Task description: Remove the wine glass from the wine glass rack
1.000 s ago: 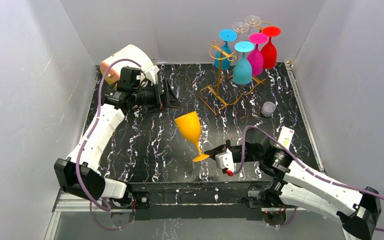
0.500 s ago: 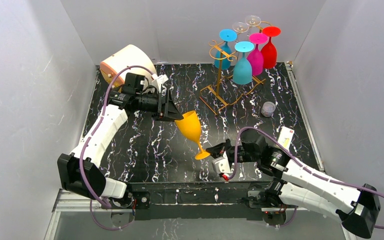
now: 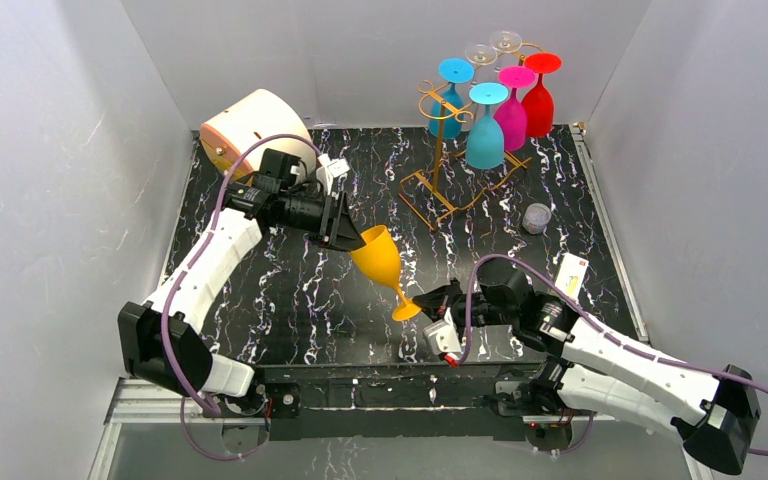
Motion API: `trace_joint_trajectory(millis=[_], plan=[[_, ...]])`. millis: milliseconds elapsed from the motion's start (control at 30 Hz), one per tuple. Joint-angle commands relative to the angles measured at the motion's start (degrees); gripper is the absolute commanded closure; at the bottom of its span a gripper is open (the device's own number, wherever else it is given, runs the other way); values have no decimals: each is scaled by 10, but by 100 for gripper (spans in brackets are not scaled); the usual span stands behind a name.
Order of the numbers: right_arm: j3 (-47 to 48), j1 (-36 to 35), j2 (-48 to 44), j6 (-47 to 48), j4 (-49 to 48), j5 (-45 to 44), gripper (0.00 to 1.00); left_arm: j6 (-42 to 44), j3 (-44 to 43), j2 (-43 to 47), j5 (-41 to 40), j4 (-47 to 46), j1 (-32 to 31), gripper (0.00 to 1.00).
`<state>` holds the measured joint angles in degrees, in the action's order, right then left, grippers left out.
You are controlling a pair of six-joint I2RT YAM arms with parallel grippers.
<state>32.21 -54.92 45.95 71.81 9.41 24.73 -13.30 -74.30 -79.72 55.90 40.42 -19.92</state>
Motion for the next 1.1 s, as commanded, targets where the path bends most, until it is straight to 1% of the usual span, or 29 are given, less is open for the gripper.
trace_joint_trajectory(millis=[0, 33, 100, 133, 167, 200, 233, 300, 400, 467, 567, 600, 667, 800, 933, 1067], plan=[[23, -4, 5, 55, -17, 7, 99, 19, -12, -6, 14, 30, -22, 60], [23, -4, 7, 56, -18, 5, 99, 19, -13, -7, 12, 32, -25, 66], [23, -4, 8, 59, -13, 0, 99, 25, -17, -6, 3, 41, -26, 85], [23, -4, 9, 58, -13, 0, 99, 26, -20, -4, -7, 46, -25, 92], [22, -5, 7, 57, -11, -1, 99, 26, -22, -2, -16, 47, -25, 98], [20, -4, 6, 54, -9, 0, 99, 25, -24, -1, -25, 48, -25, 100], [19, -4, 5, 52, -8, -1, 99, 24, -28, 1, -34, 49, -25, 100], [14, -4, -2, 47, -7, -1, 89, 25, -36, 4, -50, 51, -25, 100], [7, -4, -15, 37, -9, -1, 84, 23, -47, 11, -81, 52, -26, 100], [6, -4, -22, 30, -8, 0, 76, 19, -53, 14, -94, 51, -25, 100], [6, -4, -28, 25, -6, 4, 69, 10, -58, 20, -113, 45, -25, 100], [7, -4, -29, 23, -5, 6, 66, 5, -60, 22, -136, 44, -25, 100], [11, -4, -31, 19, 0, 10, 62, 1, -66, 25, -186, 50, -26, 100], [20, -4, -32, 6, 19, 13, 59, 3, -91, 21, -274, 77, -25, 100], [12, -4, -49, -17, 18, 7, 58, 0, -100, 30, -338, 79, -25, 100], [-4, -4, -70, -86, -22, -3, 58, -8, -82, 42, -416, 64, -25, 100]])
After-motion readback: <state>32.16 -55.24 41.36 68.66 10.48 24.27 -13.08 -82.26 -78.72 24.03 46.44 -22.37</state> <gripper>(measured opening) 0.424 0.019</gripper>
